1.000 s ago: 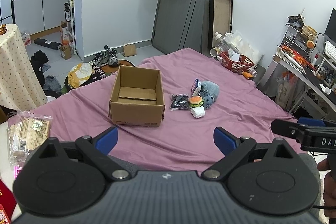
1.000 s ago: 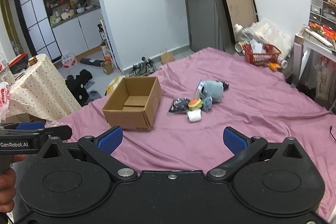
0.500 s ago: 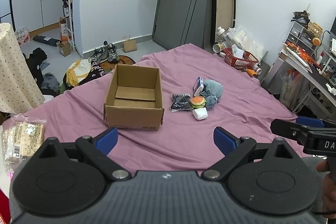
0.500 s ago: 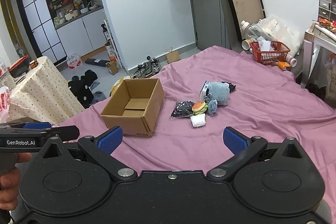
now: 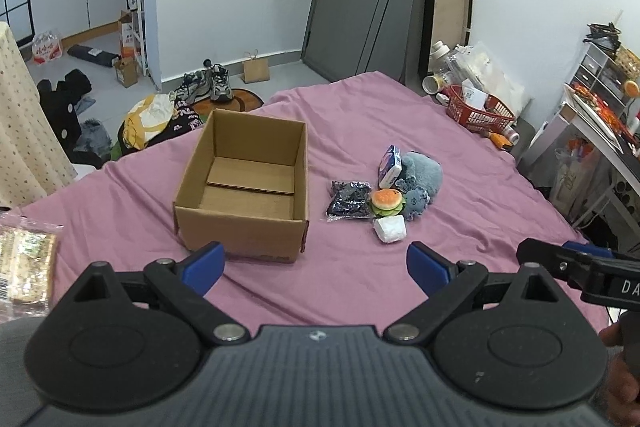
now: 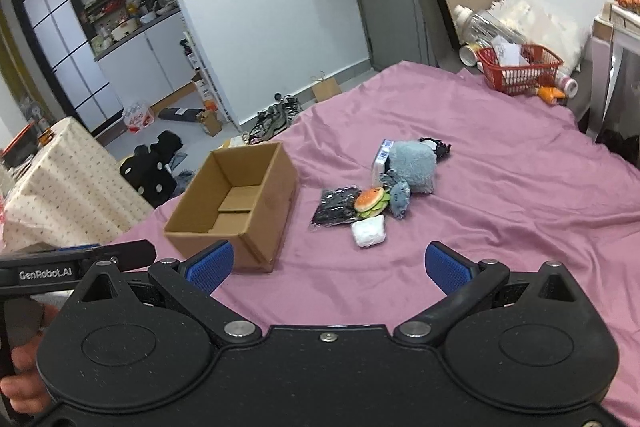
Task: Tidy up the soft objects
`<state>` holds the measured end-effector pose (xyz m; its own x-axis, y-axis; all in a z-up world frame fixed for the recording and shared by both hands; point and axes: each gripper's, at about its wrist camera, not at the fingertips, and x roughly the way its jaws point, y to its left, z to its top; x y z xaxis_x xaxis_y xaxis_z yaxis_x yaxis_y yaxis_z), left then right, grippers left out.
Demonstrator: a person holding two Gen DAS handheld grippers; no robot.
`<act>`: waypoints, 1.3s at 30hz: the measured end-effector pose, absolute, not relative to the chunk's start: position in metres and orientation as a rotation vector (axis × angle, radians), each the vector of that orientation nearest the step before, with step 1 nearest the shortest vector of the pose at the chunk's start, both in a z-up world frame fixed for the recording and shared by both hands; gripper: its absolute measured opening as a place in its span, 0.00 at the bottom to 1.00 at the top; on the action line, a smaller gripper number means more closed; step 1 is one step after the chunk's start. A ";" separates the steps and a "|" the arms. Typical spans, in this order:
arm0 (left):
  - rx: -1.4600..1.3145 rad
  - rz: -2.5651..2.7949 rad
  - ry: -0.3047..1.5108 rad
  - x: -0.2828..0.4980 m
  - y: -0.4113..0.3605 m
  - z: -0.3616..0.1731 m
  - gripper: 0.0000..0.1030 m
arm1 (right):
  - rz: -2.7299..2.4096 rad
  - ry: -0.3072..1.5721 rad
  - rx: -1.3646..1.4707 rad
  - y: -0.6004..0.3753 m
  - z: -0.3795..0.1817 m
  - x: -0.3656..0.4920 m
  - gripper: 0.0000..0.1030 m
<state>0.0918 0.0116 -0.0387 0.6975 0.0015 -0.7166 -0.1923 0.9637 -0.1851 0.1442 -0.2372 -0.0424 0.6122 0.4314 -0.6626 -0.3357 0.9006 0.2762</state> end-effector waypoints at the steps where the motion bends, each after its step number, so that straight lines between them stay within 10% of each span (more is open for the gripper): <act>1: -0.260 0.109 0.794 0.096 0.010 -0.041 0.94 | 0.432 0.799 0.128 -0.238 -0.046 0.149 1.00; 16: -0.295 0.126 0.797 0.158 -0.017 -0.071 0.91 | 0.425 0.862 0.285 -0.266 -0.087 0.227 0.96; 39: -0.390 0.152 0.931 0.250 -0.059 -0.156 0.66 | 0.497 0.974 0.478 -0.283 -0.155 0.311 0.45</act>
<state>0.2504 -0.0595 -0.1557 0.5924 -0.0397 -0.8047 -0.2928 0.9199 -0.2609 0.3112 -0.2835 -0.1554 0.4695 0.5933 -0.6538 -0.1807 0.7894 0.5866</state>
